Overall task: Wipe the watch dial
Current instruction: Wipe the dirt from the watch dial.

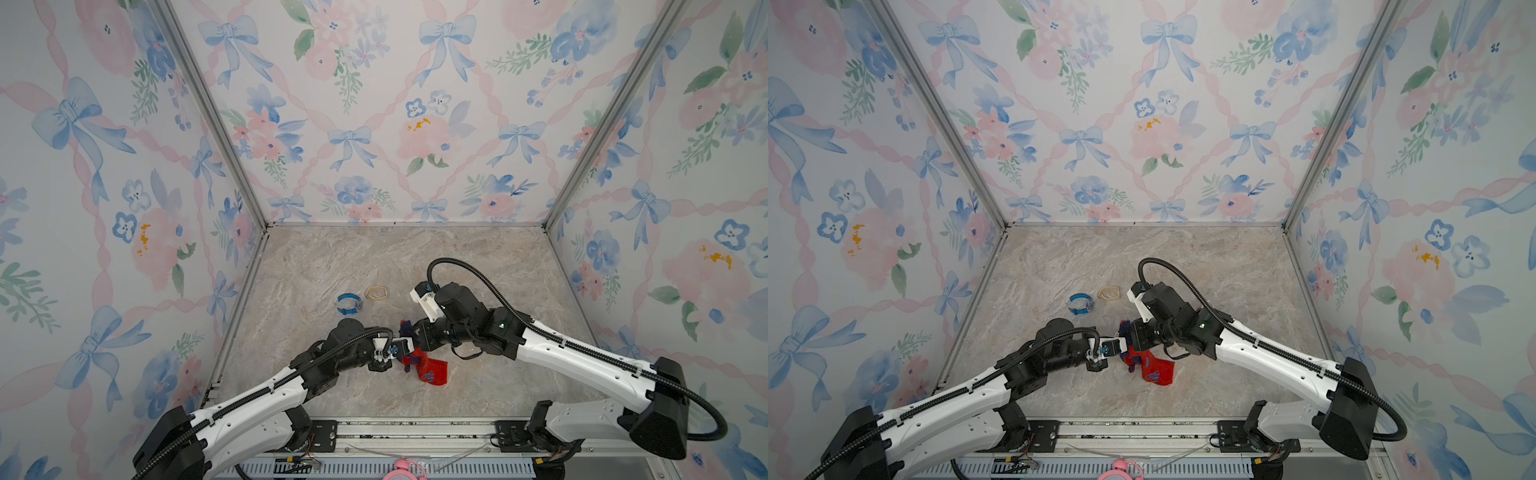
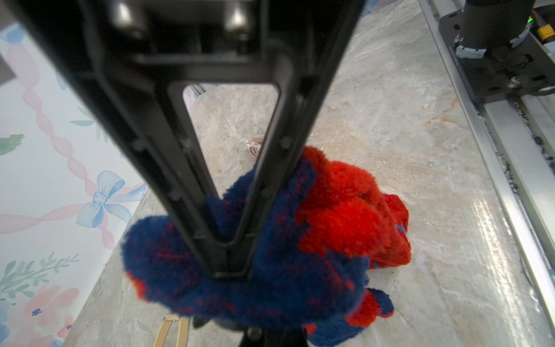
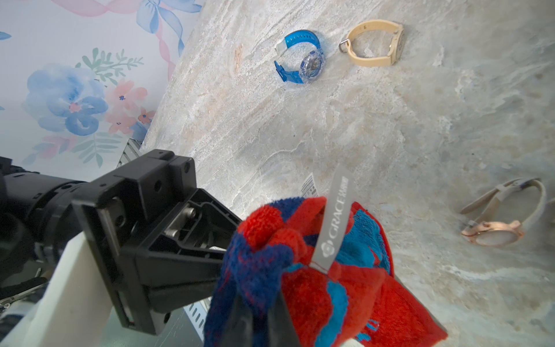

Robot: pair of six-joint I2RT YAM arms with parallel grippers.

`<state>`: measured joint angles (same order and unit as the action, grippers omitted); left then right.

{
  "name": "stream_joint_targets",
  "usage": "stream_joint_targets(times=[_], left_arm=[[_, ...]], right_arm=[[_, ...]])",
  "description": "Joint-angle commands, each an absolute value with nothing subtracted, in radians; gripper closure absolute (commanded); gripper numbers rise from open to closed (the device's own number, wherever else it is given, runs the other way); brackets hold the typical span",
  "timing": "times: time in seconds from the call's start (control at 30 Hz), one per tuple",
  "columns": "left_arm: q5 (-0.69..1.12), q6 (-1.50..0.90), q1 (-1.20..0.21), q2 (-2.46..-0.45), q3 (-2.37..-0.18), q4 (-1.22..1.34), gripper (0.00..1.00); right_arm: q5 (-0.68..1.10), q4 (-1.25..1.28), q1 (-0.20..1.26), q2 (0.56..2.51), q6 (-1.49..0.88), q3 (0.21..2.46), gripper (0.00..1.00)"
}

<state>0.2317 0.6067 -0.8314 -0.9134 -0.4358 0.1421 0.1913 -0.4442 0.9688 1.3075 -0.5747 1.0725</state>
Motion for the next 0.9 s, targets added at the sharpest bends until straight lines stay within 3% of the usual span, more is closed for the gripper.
stream_joint_targets(times=[0.0, 0.4, 0.87], left_arm=[[0.262, 0.612, -0.838, -0.884, -0.454, 0.219, 0.94], [0.246, 0.620, -0.839, -0.864, -0.443, 0.227, 0.94], [0.239, 0.623, -0.838, -0.864, -0.449, 0.210, 0.95]], right_arm=[[0.218, -0.397, 0.954, 1.315, -0.576, 1.034, 1.00], [0.227, -0.456, 0.860, 1.185, -0.580, 0.964, 1.00], [0.212, -0.498, 0.972, 1.212, -0.571, 1.120, 1.00]])
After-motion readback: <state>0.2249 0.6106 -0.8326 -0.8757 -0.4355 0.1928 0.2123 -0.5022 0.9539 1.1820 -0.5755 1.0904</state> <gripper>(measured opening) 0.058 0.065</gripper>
